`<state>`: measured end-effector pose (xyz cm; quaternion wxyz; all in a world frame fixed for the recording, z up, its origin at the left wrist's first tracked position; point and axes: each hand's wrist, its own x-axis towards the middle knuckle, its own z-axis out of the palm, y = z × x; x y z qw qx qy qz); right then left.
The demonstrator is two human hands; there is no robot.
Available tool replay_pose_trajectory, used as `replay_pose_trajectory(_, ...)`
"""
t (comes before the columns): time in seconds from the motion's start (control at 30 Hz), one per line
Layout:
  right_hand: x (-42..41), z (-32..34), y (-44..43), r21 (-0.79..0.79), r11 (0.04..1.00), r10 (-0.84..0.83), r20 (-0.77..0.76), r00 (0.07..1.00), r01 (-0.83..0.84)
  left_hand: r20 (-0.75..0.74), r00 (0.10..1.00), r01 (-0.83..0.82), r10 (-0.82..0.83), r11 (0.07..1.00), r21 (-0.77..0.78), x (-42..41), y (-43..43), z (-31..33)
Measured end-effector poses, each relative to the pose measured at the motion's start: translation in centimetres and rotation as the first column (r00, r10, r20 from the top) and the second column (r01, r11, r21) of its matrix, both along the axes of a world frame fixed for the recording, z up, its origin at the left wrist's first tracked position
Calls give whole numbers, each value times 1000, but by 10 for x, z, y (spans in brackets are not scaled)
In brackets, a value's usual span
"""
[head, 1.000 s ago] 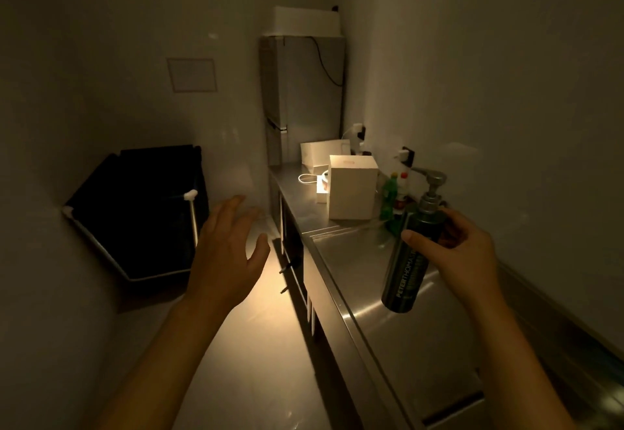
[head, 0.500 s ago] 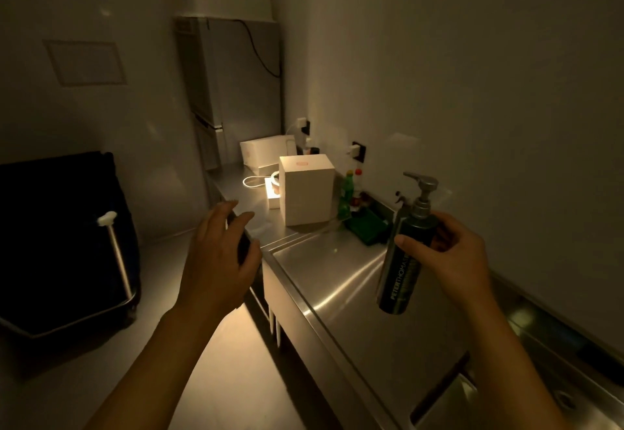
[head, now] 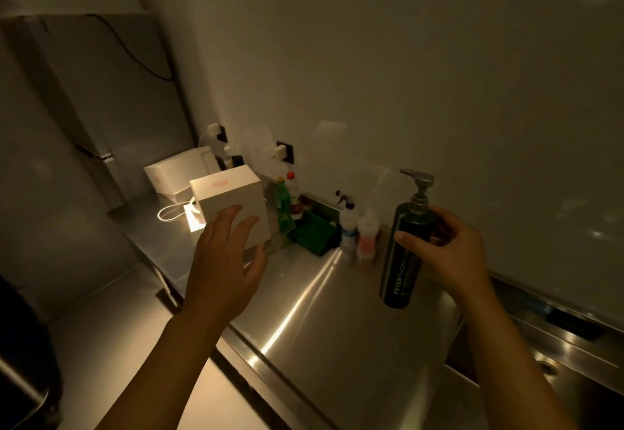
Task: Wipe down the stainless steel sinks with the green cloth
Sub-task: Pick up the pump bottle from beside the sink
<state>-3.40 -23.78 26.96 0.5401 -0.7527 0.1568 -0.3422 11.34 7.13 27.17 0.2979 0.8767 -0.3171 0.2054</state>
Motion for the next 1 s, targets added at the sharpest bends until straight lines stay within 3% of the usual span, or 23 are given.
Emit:
replay_pose_trajectory(0.57, 93, -55, -79, 54, 977, -193, -187, 963, 206, -138, 968, 218, -210, 975, 51, 143, -114, -44)
replay_pose_trajectory(1.0, 201, -137, -124, 122, 921, -321, -303, 897, 371, -221, 907, 392, -358, 910, 133, 259, -192, -113)
